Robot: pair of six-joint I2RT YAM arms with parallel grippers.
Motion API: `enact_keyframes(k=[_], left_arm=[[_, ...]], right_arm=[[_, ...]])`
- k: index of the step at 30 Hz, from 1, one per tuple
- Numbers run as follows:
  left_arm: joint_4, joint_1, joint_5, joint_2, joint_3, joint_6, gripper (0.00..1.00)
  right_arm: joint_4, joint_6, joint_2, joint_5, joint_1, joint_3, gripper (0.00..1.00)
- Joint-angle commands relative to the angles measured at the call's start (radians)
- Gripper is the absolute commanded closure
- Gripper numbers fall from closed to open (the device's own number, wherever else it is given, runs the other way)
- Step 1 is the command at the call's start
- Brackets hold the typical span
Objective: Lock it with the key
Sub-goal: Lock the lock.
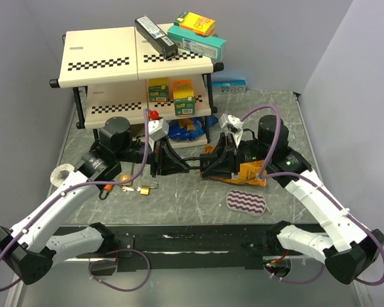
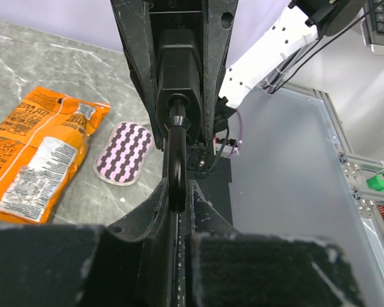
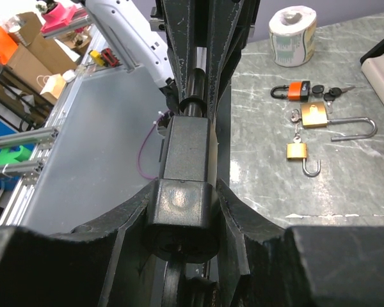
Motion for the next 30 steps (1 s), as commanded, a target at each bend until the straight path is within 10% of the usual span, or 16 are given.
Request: enact_keyframes(k=[1, 30], left_arm=[[0.120, -0.048, 0.041, 0.016, 0.032, -0.044, 0.99], [0.396, -0.154, -0.028, 0.121, 0.026, -0.187, 0.99]], right_arm=[[0.100, -0.019, -0.009, -0.019, 0.029, 0.010, 1.00], [0.210, 0.062, 0.039, -0.020, 0.140, -0.013, 1.00]])
